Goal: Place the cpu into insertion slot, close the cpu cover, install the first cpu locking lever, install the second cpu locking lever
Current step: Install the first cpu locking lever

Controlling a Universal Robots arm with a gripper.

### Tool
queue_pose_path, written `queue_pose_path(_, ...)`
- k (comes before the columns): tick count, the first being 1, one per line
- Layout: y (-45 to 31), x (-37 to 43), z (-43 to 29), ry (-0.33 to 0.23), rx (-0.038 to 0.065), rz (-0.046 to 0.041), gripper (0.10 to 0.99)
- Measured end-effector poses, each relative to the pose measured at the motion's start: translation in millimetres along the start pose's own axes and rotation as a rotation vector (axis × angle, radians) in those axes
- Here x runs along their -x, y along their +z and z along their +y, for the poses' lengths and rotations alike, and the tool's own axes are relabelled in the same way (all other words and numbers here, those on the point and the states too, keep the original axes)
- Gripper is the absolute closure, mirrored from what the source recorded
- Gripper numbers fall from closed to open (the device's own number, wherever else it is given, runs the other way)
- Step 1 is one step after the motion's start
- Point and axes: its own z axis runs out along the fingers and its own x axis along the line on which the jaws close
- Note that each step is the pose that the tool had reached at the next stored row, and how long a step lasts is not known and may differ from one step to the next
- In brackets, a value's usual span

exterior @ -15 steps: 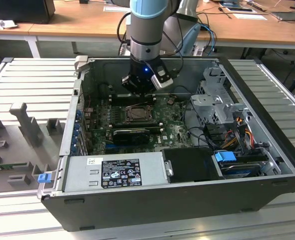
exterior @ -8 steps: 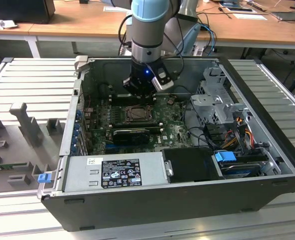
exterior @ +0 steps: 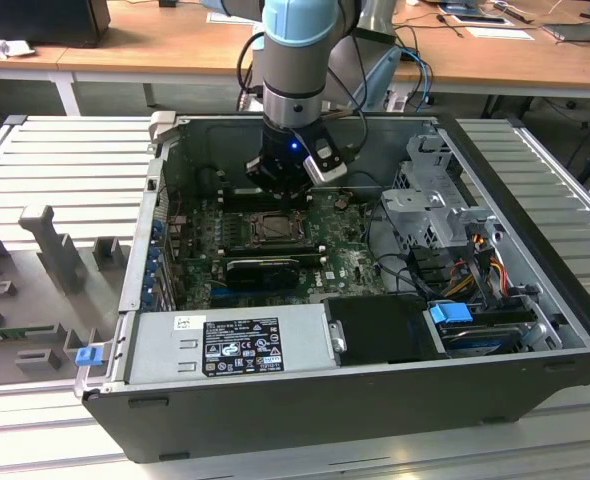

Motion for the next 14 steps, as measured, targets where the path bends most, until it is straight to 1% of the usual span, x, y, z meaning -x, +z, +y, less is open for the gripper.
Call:
queue_pose_path(7,1.9,0.0,-0.4,0.002,-0.005,0.0,0.98)
queue_pose_path(8,2.7,0.1,-0.2,0.003,-0.004,-0.0011,0.98)
queue_pose_path(10,2.9,-0.1,-0.7,0.004,-0.006,-0.0003,0.98)
queue_pose_path(14,3.1,-0.1,-0.7,0.004,-0.007,-0.0002,0.98)
